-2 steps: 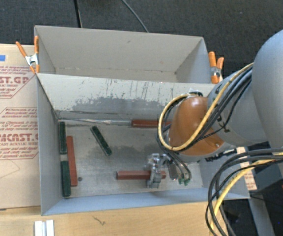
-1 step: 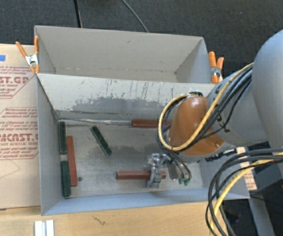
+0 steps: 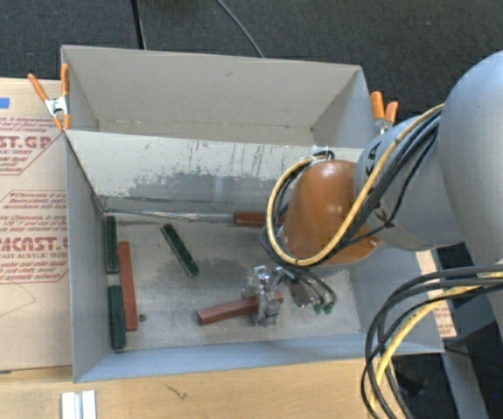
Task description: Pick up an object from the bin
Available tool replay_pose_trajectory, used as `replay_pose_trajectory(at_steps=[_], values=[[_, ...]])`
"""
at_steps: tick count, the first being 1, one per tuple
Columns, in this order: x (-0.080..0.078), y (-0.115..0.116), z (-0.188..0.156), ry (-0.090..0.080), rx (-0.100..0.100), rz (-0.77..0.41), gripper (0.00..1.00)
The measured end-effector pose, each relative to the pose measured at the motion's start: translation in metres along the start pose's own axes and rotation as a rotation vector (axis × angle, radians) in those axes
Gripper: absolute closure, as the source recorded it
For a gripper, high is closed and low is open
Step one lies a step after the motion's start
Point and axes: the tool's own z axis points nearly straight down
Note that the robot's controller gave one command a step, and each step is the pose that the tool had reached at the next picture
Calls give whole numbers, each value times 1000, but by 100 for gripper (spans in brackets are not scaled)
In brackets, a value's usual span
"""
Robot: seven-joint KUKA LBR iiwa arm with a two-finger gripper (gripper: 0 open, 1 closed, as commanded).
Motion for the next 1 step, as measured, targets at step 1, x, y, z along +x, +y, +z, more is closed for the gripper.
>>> replay_pose_trajectory(at_steps=[1], values=[[-17, -22, -168, -8, -1, 136, 100]])
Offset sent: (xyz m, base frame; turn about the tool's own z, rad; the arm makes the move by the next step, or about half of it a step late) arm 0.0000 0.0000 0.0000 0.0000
